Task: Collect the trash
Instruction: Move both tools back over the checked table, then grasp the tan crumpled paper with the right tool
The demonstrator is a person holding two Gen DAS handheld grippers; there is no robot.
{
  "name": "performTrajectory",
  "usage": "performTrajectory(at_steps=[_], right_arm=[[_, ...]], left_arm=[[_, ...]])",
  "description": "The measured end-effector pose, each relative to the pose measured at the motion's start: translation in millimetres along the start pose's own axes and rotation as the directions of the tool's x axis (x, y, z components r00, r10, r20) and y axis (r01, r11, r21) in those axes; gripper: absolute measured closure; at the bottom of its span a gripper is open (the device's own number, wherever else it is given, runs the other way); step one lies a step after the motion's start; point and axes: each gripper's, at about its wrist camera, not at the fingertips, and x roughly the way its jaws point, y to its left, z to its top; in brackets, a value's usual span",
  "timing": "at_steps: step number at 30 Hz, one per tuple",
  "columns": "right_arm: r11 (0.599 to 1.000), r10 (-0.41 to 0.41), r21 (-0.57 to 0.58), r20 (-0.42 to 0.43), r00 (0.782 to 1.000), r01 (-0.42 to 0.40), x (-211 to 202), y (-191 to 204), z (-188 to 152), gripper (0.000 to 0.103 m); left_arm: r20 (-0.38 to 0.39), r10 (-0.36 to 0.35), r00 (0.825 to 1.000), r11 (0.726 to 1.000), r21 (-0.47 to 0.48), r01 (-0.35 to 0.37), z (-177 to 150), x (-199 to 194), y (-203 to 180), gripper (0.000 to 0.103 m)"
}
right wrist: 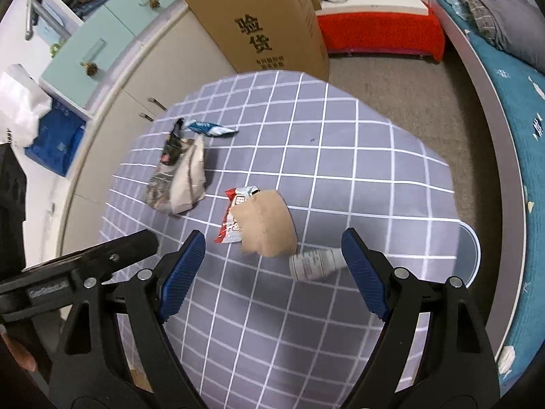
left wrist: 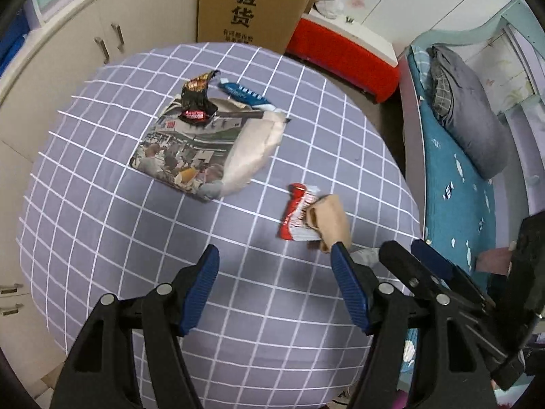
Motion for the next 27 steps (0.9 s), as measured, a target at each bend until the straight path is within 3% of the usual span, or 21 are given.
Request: performTrajectory(at_steps=[8, 11, 13, 17, 18, 22, 27], right_arm=[[0.999, -0.029, -0.038, -0.071, 0.997, 0.026, 41.8, 7.5, 8.9, 0.038], [0.998, -0.045, -0.046, -0.111, 0.993, 0.04, 54.8, 3.9, 8.2, 0.051], [0.998, -0.032, -0.05, -0.137, 0.99, 0.026, 60.9, -0.1, 7.4, 0.074], [0.999, 0.039, 0.012, -0.107, 0.993, -0.038, 51.6, -16.2, 11.6, 0.083], [0.999, 0.046, 0.031, -0.095, 0.994, -0.043, 48.6, -20.0, 12.9, 0.089], [0.994, 0.06, 0.09, -0.052, 0.997, -0.055, 34.6, -40.7, 22.2, 0.091], [0.997, 0.035, 0.071, -0.033, 0.999, -0.033, 26.3, -50.1, 28.8, 0.091]], left_arm=[[-0.051, -0.009, 0.999, 0.999, 0.042, 0.012, 13.2, 26.5, 9.9, 0.037], [-0.068, -0.02, 0.997, 0.999, 0.046, 0.023, 14.9, 34.1, 9.5, 0.037], [-0.079, -0.028, 0.996, 0.998, 0.051, 0.032, 15.7, 39.3, 6.7, 0.037], [-0.096, -0.049, 0.994, 0.997, 0.061, 0.055, 16.8, 48.2, -2.7, 0.039], [-0.1, -0.051, 0.994, 0.996, 0.066, 0.058, 16.9, 50.5, -5.5, 0.039], [-0.11, -0.046, 0.993, 0.993, 0.099, 0.057, 17.8, 62.4, -20.8, 0.04], [-0.122, -0.022, 0.992, 0.991, 0.129, 0.038, 22.2, 83.1, -35.8, 0.04]])
